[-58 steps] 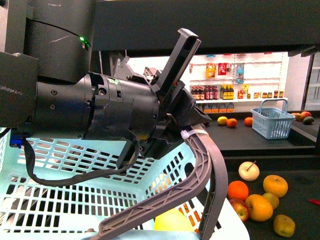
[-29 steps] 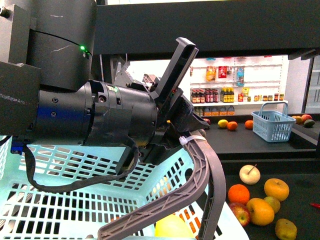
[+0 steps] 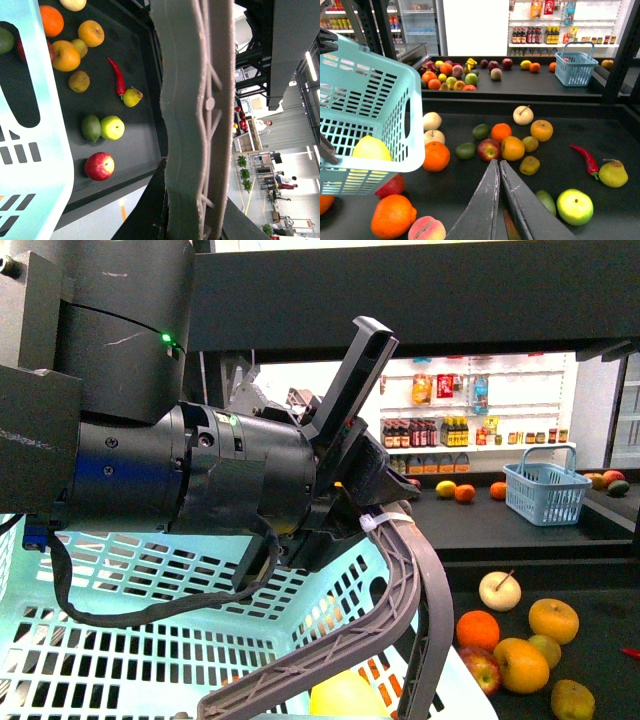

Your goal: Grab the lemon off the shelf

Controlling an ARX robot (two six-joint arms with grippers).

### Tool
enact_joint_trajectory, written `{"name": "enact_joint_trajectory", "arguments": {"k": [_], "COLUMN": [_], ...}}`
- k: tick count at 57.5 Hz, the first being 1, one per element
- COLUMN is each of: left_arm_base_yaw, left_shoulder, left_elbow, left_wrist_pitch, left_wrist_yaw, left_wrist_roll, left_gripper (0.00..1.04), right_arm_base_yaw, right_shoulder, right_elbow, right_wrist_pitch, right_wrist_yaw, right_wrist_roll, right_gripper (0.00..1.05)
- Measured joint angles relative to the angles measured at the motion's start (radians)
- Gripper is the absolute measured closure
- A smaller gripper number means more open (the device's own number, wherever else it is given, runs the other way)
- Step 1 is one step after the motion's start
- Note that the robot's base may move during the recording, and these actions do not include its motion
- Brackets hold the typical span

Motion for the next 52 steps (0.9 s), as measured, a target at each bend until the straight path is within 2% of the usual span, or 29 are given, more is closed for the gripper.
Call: {"name": "enact_joint_trajectory", "arguments": {"k": [9,17,40,46,52], "left_arm_base_yaw": [0.0,0.0,0.0,0.0,0.004], "left_shoulder": [0.0,0.0,0.0,0.0,0.0], "left_elbow": [0.0,0.0,0.0,0.0,0.0], "left_wrist_pitch": [0.0,0.0,0.0,0.0,0.061], "left_wrist_yaw": [0.0,0.0,0.0,-0.002,-0.05], "left_wrist_roll": [0.0,0.0,0.0,-0.002,-0.061], "left_gripper": [0.95,0.95,0.95,0.95,0.95], "right_arm_base_yaw": [0.0,0.0,0.0,0.0,0.0], "right_shoulder": [-0.003,-0.003,-0.004,-0.004,-0.004], "right_elbow": [0.0,0.0,0.0,0.0,0.0], "right_wrist_pitch": [0.0,0.0,0.0,0.0,0.0], "right_wrist_yaw": [-0.001,0.0,-0.001,-0.001,-0.001], "right_wrist_roll": [-0.001,-0.002,-0.002,-0.002,-0.002], "right_gripper": [0.98,0.66,0.03,0.03,0.02]}}
